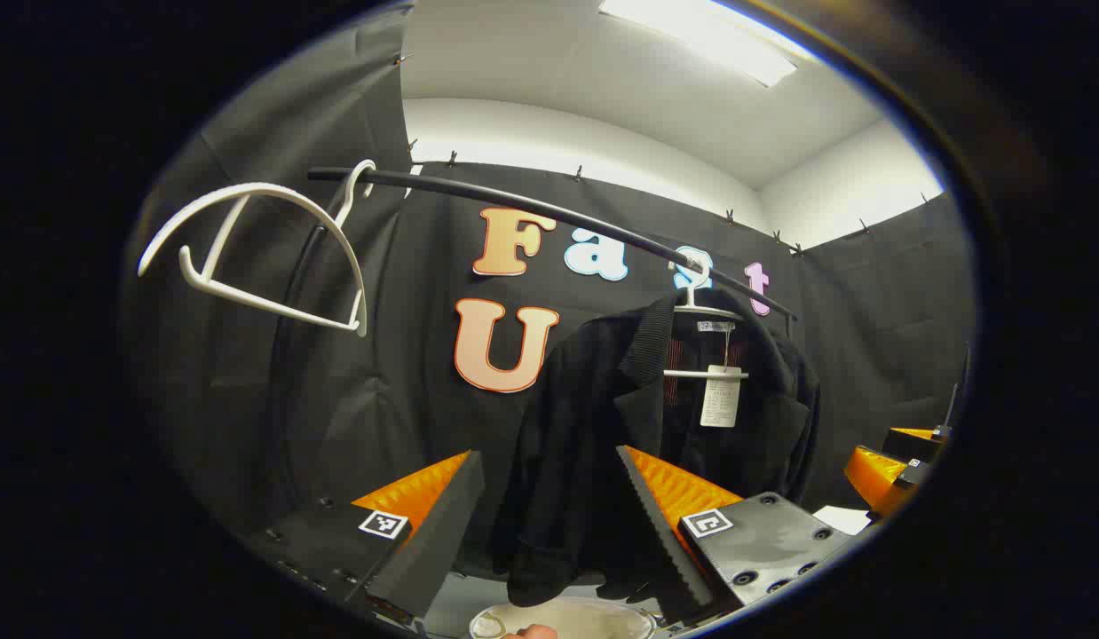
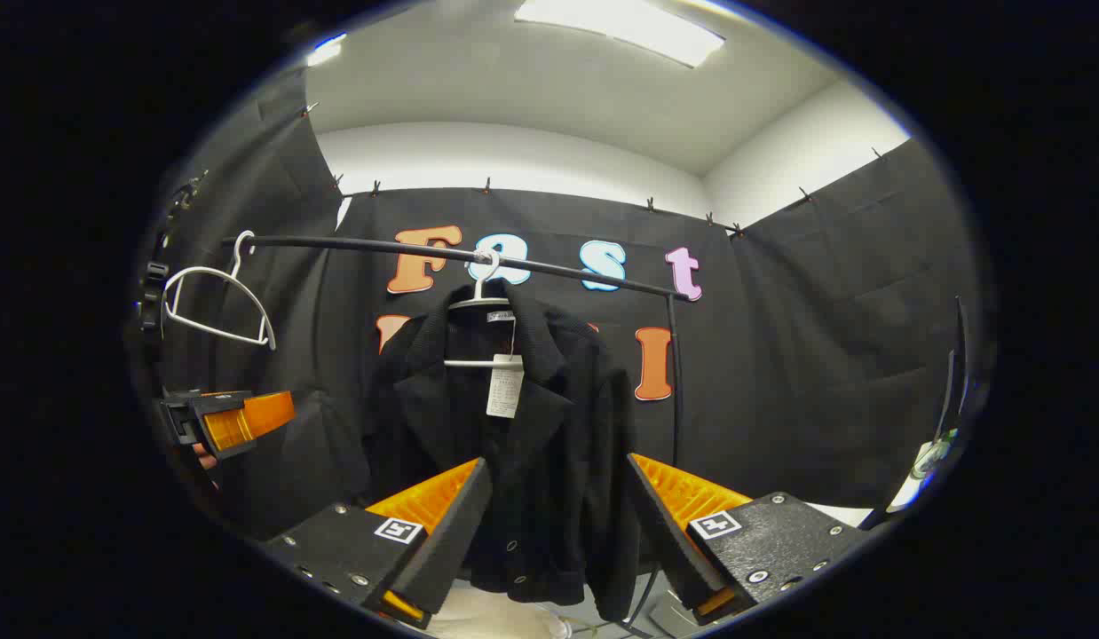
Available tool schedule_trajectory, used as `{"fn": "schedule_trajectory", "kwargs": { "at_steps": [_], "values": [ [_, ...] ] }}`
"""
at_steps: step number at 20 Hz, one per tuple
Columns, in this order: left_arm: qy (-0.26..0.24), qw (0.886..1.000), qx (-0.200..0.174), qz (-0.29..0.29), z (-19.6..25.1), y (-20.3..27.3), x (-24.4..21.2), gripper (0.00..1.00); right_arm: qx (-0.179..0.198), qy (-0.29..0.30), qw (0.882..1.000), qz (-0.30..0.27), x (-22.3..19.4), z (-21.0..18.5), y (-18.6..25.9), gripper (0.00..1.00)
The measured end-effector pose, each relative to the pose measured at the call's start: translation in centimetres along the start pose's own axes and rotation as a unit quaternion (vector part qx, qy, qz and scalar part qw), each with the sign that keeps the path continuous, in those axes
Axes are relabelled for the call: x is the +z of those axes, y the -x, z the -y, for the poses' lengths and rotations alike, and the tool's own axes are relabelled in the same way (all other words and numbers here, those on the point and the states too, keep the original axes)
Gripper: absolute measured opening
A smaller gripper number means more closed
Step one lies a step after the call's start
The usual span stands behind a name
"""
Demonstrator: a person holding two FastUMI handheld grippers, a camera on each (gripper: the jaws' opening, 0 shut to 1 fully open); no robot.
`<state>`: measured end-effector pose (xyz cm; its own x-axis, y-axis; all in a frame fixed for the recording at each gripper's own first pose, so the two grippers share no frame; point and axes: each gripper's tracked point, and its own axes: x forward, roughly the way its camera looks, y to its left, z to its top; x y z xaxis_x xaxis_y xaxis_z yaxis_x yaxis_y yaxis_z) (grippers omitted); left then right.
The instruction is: Grasp the clothes on the hanger with both hands and then place them into the laundry hamper below.
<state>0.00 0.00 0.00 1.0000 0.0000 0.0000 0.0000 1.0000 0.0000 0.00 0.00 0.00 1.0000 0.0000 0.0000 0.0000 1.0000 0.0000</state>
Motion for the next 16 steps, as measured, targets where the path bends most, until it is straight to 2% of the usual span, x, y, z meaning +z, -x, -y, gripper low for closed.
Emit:
{"fn": "schedule_trajectory", "kwargs": {
  "at_steps": [16],
  "values": [
    [0.002, 1.0, 0.002, 0.009, -0.3, 1.3, 0.8, 0.96, 0.014, -0.01, 1.0, -0.013, -0.1, -1.5, 0.9, 0.93]
  ]
}}
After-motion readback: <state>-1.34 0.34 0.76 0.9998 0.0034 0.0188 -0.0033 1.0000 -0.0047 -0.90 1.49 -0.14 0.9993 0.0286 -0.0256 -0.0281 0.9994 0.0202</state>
